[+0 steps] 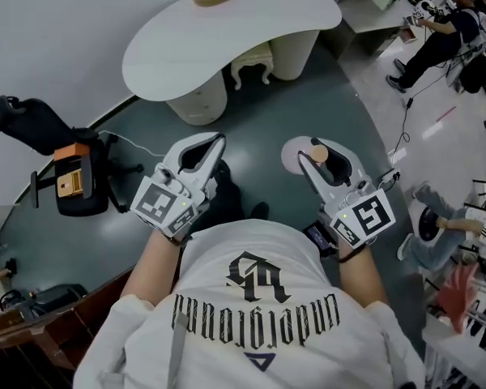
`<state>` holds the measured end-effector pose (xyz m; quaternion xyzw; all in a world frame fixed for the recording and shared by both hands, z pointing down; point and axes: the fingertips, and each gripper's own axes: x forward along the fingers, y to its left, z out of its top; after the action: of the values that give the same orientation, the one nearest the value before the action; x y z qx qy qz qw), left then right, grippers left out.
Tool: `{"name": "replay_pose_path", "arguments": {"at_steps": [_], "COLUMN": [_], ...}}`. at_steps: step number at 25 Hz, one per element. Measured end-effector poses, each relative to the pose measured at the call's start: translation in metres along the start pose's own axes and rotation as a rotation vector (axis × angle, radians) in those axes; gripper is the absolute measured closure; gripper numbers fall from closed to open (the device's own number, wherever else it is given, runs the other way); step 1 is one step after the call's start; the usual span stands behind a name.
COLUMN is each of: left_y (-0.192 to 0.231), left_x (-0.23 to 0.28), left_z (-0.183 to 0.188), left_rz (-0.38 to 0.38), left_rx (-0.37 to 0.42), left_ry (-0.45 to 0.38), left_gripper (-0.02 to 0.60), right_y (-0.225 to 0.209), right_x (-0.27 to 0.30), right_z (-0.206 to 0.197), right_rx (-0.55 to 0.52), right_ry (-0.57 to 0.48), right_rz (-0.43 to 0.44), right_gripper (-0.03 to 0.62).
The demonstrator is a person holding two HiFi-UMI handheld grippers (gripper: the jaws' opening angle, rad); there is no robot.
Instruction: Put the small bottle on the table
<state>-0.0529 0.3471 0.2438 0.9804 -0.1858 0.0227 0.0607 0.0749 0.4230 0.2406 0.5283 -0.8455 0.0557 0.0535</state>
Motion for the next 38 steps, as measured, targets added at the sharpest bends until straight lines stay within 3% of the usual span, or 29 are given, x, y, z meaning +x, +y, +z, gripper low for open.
{"name": "replay_pose_path", "arguments": {"at_steps": [14, 25, 38], "left_y": [0.056, 0.181, 0.316], "left_x": [0.068, 0.103, 0.095], "left_z": [0.002, 0.012, 0.032], "left_rz": [-0.05, -0.051, -0.074], "left_rx": [-0.013, -0.034, -0.031], "left_ry": [-0.002, -0.009, 0.008], "left_gripper": [0.575, 0.575, 0.575], "right_y": [-0.064, -0.111, -0.142], "right_x": [0.042, 0.165, 0.304], "right_z": [0.002, 0.016, 0.046], "right_rx": [0.0, -0.007, 0.011], "right_ry": [0.014, 0.036, 0.028], "right_rz": [-0.054, -0.055, -0.092], "right_gripper": [0.459, 0.46, 0.459]}}
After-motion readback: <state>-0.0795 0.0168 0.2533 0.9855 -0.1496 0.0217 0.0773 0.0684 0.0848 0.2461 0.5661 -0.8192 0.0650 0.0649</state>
